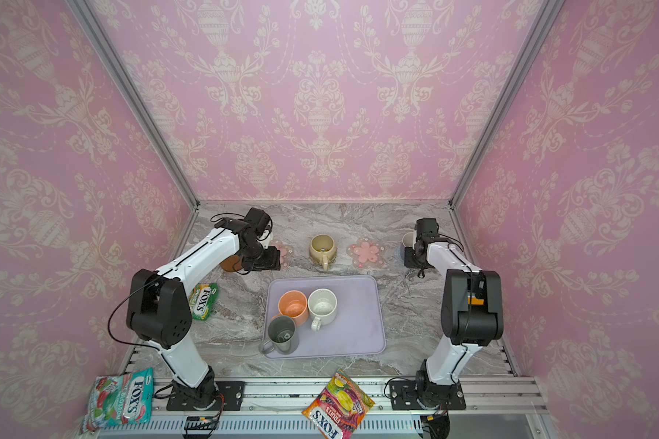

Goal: Place cups on coasters
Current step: Place the cup on the coaster.

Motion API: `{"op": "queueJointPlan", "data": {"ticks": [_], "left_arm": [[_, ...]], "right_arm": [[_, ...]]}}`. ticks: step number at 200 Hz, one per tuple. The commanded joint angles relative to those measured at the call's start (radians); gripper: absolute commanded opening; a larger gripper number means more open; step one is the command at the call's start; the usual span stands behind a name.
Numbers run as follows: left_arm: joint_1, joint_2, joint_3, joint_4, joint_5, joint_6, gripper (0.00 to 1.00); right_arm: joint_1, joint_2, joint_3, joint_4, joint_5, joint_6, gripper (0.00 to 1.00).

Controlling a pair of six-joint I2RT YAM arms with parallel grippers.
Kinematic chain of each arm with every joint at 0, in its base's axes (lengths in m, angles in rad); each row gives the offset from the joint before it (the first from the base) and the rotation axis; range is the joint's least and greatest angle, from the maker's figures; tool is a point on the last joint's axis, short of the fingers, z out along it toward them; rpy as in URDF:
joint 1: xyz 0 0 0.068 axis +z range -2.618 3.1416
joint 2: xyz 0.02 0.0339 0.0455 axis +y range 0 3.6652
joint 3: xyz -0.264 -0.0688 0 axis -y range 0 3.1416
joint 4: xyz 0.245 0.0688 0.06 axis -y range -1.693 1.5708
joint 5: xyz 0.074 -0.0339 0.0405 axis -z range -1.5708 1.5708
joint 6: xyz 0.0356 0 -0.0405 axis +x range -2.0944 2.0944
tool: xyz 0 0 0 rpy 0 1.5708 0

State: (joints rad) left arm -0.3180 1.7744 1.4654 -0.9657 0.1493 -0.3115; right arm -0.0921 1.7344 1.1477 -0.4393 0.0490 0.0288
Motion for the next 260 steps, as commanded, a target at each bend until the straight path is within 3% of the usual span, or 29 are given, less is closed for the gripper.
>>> {"op": "queueJointPlan", "data": {"ticks": [1, 76, 243, 260], "left_arm": [[0.005, -0.032, -0.008, -0.015, 0.012, -0.009, 0.68], [0.005, -0.044, -0.033, 0.004, 0.032, -0.023, 0.68], [0.004, -0.014, -0.018, 0.010, 0.042, -0.020, 0.68], [0.005, -0.013, -0.014, 0.010, 0.042, -0.020, 0.68]], "right_arm": [[-0.006, -0.069, -0.007, 0.037, 0.011, 0.008, 0.00], [-0.005, -0.119, -0.017, 0.090, -0.051, 0.026, 0.00], [-0.005, -0.025, -0.017, 0.050, -0.030, 0.027, 0.00], [-0.005, -0.025, -0.011, 0.019, -0.020, 0.034, 0.14]]}}
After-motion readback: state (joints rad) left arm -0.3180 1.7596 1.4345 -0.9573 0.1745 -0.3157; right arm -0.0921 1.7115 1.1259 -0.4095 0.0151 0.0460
